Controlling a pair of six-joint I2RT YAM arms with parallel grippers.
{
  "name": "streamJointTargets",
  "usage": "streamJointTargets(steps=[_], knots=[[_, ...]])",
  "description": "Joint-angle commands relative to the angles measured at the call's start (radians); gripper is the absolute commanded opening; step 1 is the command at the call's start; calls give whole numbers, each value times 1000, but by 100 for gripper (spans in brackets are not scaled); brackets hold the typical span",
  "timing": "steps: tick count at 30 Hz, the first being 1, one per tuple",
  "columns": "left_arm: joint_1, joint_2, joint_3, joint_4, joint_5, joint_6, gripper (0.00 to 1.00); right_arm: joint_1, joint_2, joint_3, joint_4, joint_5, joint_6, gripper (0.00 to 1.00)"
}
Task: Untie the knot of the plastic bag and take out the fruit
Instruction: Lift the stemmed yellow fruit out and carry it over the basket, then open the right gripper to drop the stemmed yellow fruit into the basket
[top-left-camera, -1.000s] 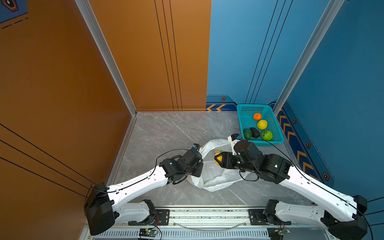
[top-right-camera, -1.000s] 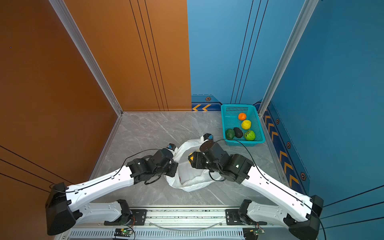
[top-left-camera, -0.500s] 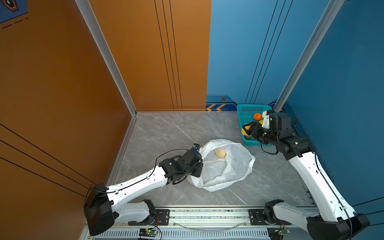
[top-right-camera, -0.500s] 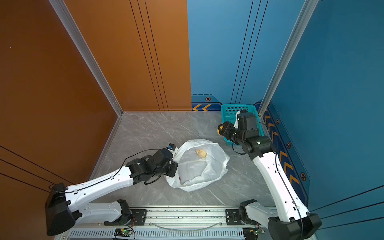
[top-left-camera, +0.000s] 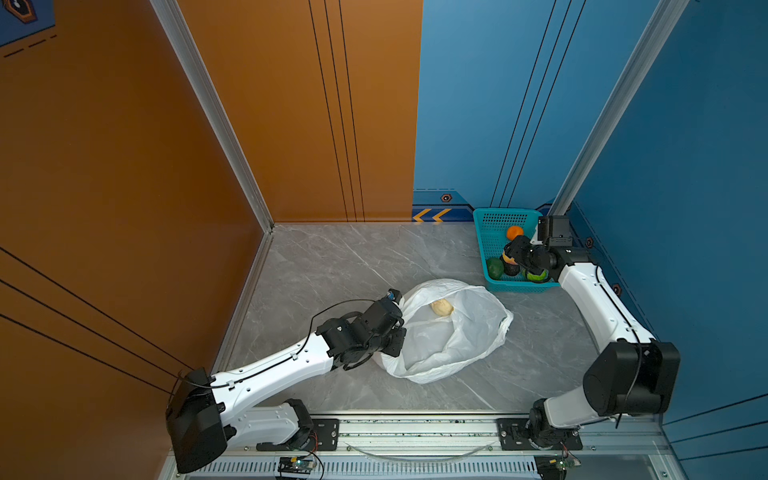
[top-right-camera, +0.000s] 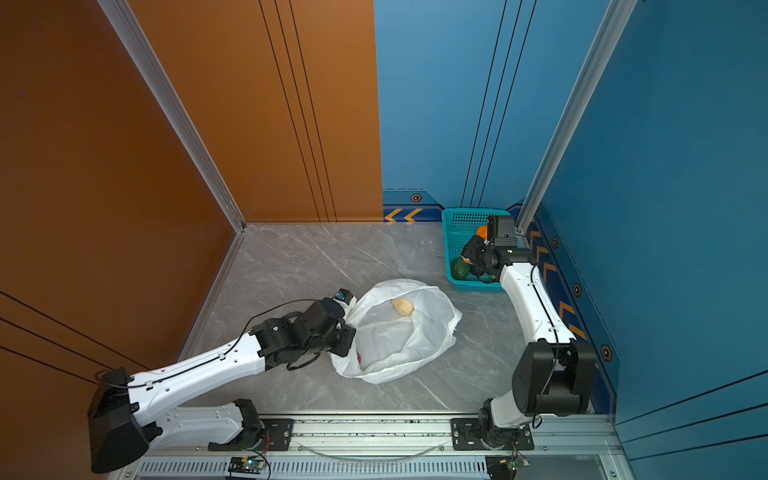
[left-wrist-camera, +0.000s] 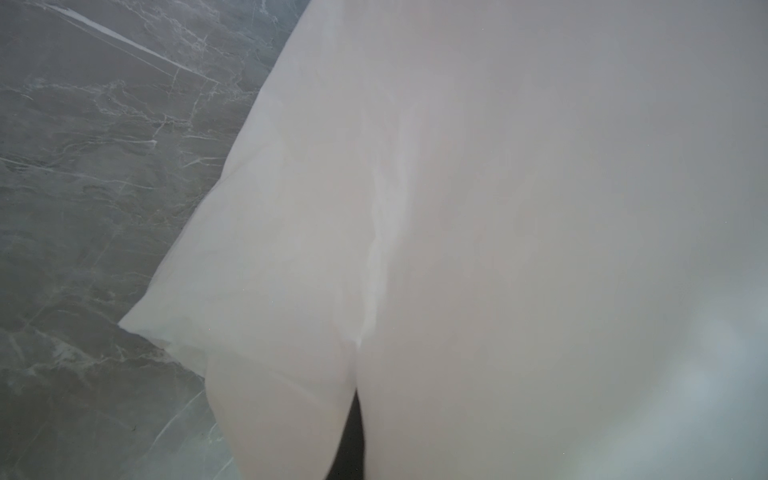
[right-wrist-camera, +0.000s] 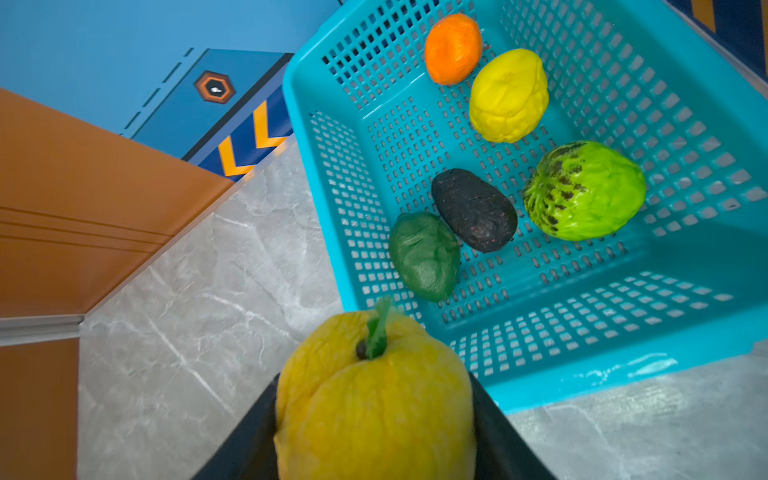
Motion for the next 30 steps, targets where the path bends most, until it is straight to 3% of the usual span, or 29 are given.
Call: streamJointTargets(steps=[1,9,19,30], knots=[[-4,-27,-20,-16,19,21,0,-18,98,69,79,60,-33,53],[-3,-49,-35,-17,19,22,0,-37,338,236,94,100,-53,54],[-3,-71,-55,-9,2,9,0,-45,499,364,21,154,-83,58],[-1,-64,-50,0,10,17,0,-36,505,396,-35,173,-100,80]])
